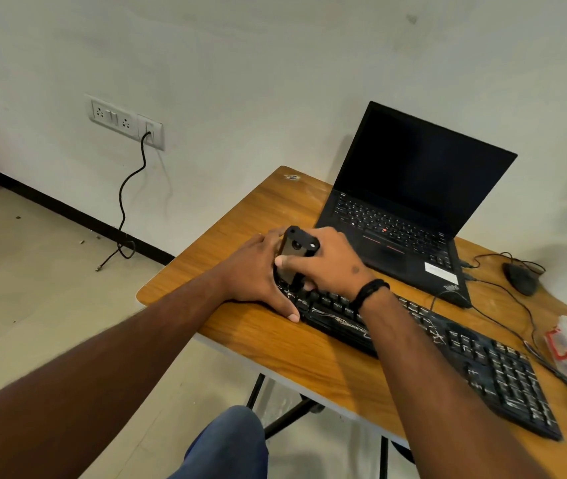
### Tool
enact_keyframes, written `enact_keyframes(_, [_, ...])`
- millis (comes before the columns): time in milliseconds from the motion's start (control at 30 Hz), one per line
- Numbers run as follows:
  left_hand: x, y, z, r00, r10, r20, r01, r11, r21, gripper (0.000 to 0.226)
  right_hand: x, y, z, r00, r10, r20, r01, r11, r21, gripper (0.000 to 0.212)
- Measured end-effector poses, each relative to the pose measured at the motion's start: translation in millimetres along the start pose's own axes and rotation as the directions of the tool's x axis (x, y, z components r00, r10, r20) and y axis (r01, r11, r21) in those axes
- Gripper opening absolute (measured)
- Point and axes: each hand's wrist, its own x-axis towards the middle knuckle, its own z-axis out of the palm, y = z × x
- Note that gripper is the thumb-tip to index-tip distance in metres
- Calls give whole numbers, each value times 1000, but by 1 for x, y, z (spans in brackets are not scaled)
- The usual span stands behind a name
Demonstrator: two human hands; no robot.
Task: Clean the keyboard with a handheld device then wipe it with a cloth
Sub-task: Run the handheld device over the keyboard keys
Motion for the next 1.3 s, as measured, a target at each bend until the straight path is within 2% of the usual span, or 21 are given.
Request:
enact_keyframes(67, [0, 0, 0, 1000, -8, 1, 8, 1000, -3, 142, 2, -1, -6, 999, -5, 42, 5, 1000, 10, 21])
enact_keyframes(167, [1, -1, 0, 1000, -12, 5, 12, 1000, -13, 140, 1, -1, -6, 999, -48, 12, 47, 998, 35, 19])
enact_keyframes(300, [1, -3, 0, 999, -33, 31, 33, 999, -8, 151, -2, 0, -8, 987, 1, 163, -10, 998, 58, 21])
enact_keyframes(433, [1, -3, 1, 999, -37, 24, 37, 999, -2, 152, -4, 1, -9, 996, -29, 84, 27, 999, 20, 22])
enact_keyframes(533, [-1, 0, 0, 998, -49, 41, 49, 999, 5, 153, -7, 0, -10, 990, 4, 144, -4, 1000, 6, 23])
enact_keyframes(667, [1, 3, -5, 995, -52, 90, 50, 999, 17, 146, -13, 4, -24, 998, -42, 36, 41, 999, 23, 22])
enact_keyframes(733, [1, 2, -8, 991, -54, 122, 54, 999, 8, 146, -17, 15, -21, 1000, -22, -9, 21, 996, -84, 25])
enact_keyframes(800, [2, 0, -10, 989, -52, 135, 51, 999, 16, 147, -20, 25, -21, 980, -19, -200, -32, 968, -248, 22])
enact_keyframes(833, [2, -2, -11, 989, -50, 139, 47, 999, 25, 147, -22, 29, -23, 968, -8, -252, -49, 975, -217, 21])
enact_keyframes(867, [2, -3, -10, 989, -46, 139, 42, 999, 34, 148, -25, 31, -25, 969, 17, -245, -42, 994, -99, 21])
enact_keyframes(933, [2, -6, -8, 990, -40, 133, 35, 999, 34, 150, -31, 30, -26, 993, 68, -92, -55, 990, 133, 24])
enact_keyframes(1000, [2, -7, -8, 992, -33, 125, 31, 999, 21, 151, -32, 30, -22, 995, 66, -69, -62, 996, 58, 20])
enact_keyframes(1067, [1, -7, -9, 992, -32, 119, 32, 999, 4, 151, -26, 28, -23, 971, 21, -239, -54, 990, -134, 20])
enact_keyframes(1100, [1, -7, -9, 992, -34, 119, 35, 999, -8, 151, -25, 28, -25, 966, 16, -258, -45, 993, -108, 19])
enact_keyframes(1133, [0, -6, -9, 992, -36, 123, 39, 999, -22, 151, -26, 27, -28, 977, 22, -213, -21, 1000, 7, 17])
enact_keyframes(1167, [0, -6, -10, 991, -40, 128, 45, 998, -35, 150, -28, 25, -28, 992, 40, -120, -26, 993, 117, 19])
enact_keyframes(1200, [0, -5, -10, 990, -45, 134, 52, 998, -47, 150, -31, 23, -28, 999, 46, -25, -42, 987, 156, 22])
enact_keyframes(1233, [0, -5, -11, 989, -48, 137, 57, 997, -60, 150, -32, 23, -25, 999, 50, 6, -51, 993, 109, 22])
enact_keyframes(1267, [0, -6, -12, 989, -50, 138, 60, 996, -70, 149, -31, 24, -22, 998, 64, -26, -63, 997, 41, 21])
enact_keyframes(1300, [0, -6, -12, 989, -51, 137, 61, 995, -76, 149, -27, 26, -20, 990, 67, -120, -73, 996, -43, 20])
